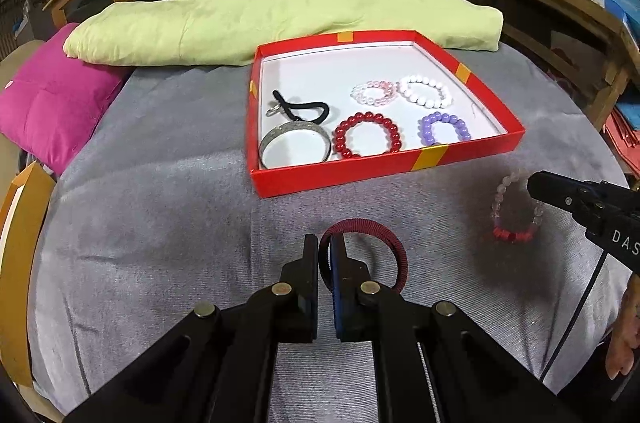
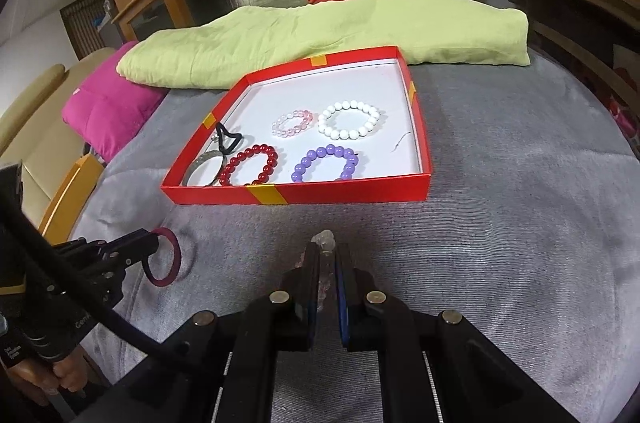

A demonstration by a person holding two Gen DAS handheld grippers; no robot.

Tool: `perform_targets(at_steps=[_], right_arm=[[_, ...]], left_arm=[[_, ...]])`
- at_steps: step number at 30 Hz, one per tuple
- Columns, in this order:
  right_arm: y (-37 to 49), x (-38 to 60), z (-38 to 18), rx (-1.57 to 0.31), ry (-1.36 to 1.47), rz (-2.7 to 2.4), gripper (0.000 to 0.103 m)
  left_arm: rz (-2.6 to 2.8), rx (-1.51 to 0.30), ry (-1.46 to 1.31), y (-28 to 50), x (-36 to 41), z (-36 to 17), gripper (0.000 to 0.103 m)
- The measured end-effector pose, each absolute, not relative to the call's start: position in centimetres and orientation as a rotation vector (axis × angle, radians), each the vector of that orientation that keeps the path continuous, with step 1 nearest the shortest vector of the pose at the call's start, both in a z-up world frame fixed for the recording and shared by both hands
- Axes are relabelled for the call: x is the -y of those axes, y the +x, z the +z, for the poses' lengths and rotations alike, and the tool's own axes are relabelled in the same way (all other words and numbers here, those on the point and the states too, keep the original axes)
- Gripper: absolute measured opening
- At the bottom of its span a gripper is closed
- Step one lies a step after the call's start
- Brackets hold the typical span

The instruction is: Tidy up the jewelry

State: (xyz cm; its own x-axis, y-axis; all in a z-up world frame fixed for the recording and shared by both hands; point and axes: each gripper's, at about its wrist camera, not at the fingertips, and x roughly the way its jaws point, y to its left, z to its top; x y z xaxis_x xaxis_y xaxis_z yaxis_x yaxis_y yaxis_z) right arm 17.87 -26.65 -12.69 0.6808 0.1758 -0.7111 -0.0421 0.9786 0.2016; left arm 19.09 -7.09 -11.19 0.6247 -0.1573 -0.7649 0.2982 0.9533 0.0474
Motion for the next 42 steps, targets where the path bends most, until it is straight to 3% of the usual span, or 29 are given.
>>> perform_targets(at_steps=[42], right_arm=[[17.3, 28.1, -11.2, -0.773, 0.313, 0.173, 0.008]], left_arm=[[-0.304, -0.837, 0.146, 19.2, 9.2, -10.1, 0.006]])
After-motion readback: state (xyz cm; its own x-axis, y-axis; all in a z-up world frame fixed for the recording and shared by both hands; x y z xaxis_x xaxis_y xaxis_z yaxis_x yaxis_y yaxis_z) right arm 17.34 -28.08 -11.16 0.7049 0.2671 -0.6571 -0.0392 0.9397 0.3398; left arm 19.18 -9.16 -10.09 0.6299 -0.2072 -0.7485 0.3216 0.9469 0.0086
